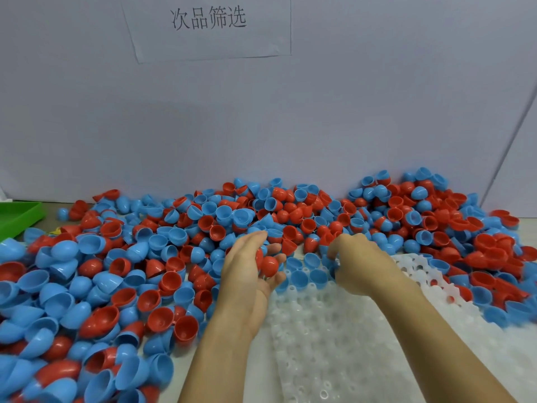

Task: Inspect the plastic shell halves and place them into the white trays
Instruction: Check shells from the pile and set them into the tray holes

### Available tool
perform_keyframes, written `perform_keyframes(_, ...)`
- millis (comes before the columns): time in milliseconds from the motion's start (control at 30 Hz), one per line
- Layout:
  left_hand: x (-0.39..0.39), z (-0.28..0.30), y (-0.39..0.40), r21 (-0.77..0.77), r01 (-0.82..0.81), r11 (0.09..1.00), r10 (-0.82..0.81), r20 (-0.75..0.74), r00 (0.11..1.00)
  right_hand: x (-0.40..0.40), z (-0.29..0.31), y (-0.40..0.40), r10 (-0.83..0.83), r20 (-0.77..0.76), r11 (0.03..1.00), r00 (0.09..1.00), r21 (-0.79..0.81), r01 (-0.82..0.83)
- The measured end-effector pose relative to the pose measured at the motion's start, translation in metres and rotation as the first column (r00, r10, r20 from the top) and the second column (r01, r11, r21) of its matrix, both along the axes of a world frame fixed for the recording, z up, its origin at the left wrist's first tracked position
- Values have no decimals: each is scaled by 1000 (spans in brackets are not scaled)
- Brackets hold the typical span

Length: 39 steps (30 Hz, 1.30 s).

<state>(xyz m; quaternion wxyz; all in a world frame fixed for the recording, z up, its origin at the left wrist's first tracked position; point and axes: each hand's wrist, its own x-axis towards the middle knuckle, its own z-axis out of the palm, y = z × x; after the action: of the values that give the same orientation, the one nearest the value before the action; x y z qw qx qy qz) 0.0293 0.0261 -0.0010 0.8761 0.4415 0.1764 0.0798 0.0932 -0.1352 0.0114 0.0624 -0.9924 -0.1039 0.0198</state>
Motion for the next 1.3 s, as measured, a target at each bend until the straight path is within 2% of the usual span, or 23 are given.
perform_keyframes(167, -1, 1, 1, -100, 36, 994, -34, 20, 999, -1, -2, -3, 6, 13, 1000, 1000, 3, -6)
perform_keyframes(300, -4, 4, 2, -228, 96, 969, -76, 97, 992, -6, -1, -5, 16, 15, 999, 1000, 45, -17)
perform_keyframes(400, -4, 5, 4, -293, 117, 949, -82, 129, 988, -8, 6, -8, 34, 87, 996, 996, 77, -41)
perform_keyframes(433, -4, 5, 4, -309, 122, 943, -84, 131, 988, -9, 10, -9, 63, 137, 988, 989, 135, -81)
perform_keyframes(500, -2, 3, 3, -311, 117, 943, -82, 123, 989, -15, 20, -5, 143, 217, 911, 966, 352, -214)
perform_keyframes(567, -1, 1, 0, -273, 106, 956, -79, 110, 991, -28, 32, 5, 263, 187, 767, 947, 555, -322)
perform_keyframes(600, 0, 1, -2, -241, 103, 965, -80, 106, 991, -32, 34, 11, 319, 153, 718, 935, 605, -344)
perform_keyframes(667, 1, -1, -6, -165, 106, 981, -90, 104, 990, -37, 28, 22, 367, 160, 698, 916, 604, -385)
perform_keyframes(733, 2, -2, -8, -110, 110, 988, -97, 118, 988, -38, 20, 32, 333, 234, 710, 913, 575, -407)
perform_keyframes(800, 3, -2, -9, -89, 93, 992, -83, 117, 990, -34, 16, 34, 263, 266, 691, 928, 619, -373)
perform_keyframes(967, 4, -6, -4, -99, -13, 995, 14, 16, 1000, -24, 19, 24, 79, 197, 575, 977, 792, -206)
perform_keyframes(1067, 2, -4, -5, -84, 14, 996, -15, -15, 1000, -24, 18, 27, 31, 123, 467, 992, 875, -123)
perform_keyframes(1167, 2, -2, -7, -73, 103, 992, -101, 31, 994, -25, 15, 30, 27, 49, 489, 998, 871, -56)
perform_keyframes(1300, 3, -4, -7, 14, 113, 994, -113, 80, 990, -25, 11, 29, 23, 98, 627, 995, 774, -91)
